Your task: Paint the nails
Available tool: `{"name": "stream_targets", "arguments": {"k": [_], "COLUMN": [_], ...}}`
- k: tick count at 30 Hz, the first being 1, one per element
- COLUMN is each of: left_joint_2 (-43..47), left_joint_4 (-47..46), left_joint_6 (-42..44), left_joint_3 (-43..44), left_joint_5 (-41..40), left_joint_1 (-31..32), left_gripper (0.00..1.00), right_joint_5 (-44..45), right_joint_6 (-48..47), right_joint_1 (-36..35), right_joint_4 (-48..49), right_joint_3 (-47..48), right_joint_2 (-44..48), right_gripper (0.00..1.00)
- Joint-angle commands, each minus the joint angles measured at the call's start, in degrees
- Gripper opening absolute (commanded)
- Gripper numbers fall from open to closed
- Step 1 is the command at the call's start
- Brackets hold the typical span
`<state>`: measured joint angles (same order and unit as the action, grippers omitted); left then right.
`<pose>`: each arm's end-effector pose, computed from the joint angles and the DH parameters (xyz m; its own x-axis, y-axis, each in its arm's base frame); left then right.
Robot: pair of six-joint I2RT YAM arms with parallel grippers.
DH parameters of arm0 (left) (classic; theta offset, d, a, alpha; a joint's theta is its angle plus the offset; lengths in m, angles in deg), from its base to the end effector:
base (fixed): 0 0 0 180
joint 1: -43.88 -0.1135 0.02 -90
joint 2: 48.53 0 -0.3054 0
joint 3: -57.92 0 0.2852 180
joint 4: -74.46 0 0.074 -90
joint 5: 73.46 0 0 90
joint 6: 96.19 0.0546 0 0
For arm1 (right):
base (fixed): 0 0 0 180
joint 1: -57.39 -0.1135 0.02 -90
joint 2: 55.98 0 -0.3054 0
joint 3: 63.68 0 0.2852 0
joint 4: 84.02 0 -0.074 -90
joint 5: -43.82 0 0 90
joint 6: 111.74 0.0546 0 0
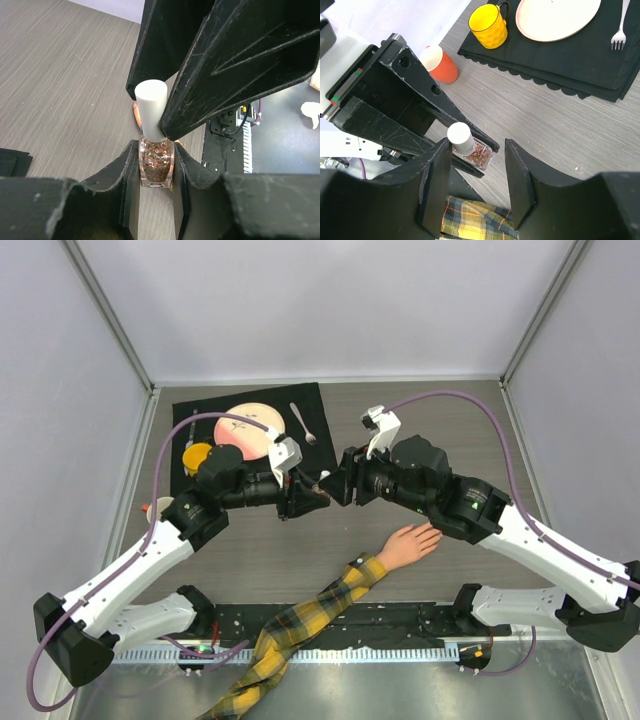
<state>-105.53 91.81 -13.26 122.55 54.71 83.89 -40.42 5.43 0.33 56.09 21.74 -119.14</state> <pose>0.1710 -0.1876 0.3878 -0.2480 0.0818 -0.9653 0.9487 0.2223 -0.2249 0.1505 0.2222 0.4552 -0.5041 0.0576 -0.8618 -0.6214 0.6688 0.4081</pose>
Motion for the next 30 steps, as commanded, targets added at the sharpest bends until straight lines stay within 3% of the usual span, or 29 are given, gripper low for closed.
{"name": "stream_targets", "arguments": {"k": [1,11,14,16,18,20,22,29,30], "left_joint_2": [1.09,0.22,-1.1,-2.24,-2.68,-2.77,-2.42,-2.16,-2.16], "left_joint_4": [-2.4,-4.95,-5.04,-6.35,-7.23,-11.43,-14.78,-14.01,-11.39], "left_joint_6": [-0.66,-4.88,-6.46,-7.16,-8.91,-11.2,-15.07,-13.86,-12.89], "left_joint_3": [1.56,1.65,2.7,3.32,4.02,3.41,2.97,3.05,3.41], "left_joint_5": [2.16,10.42,13.84,16.83,21.75,25.18,28.7,26.17,25.12], "left_joint_1": [0.24,0.24,0.24,0.24,0.24,0.24,0.24,0.24,0.24], "left_gripper": [0.0,0.0,0.0,0.0,0.0,0.0,0.0,0.0,0.0], "right_joint_5": [1.8,-3.56,-7.14,-12.48,-19.86,-33.23,-36.95,-28.55,-20.87], "right_joint_6": [-0.02,-0.81,-2.3,-4.14,-8.34,-10.12,-10.48,-10.48,-9.96], "right_joint_1": [-0.42,-0.42,-0.42,-0.42,-0.42,-0.42,-0.42,-0.34,-0.34], "right_joint_4": [2.61,6.12,7.44,9.19,11.65,17.44,20.61,16.77,15.19], "right_joint_3": [0.55,-2.78,-4.19,-6.11,-9.79,-13.05,-16.23,-14.04,-12.21], "right_joint_2": [0.4,1.1,2.42,3.47,6.1,9.17,10.77,11.21,10.86], "right_gripper": [0.51,0.36,0.2,0.01,0.01,0.01,0.01,0.03,0.24]}}
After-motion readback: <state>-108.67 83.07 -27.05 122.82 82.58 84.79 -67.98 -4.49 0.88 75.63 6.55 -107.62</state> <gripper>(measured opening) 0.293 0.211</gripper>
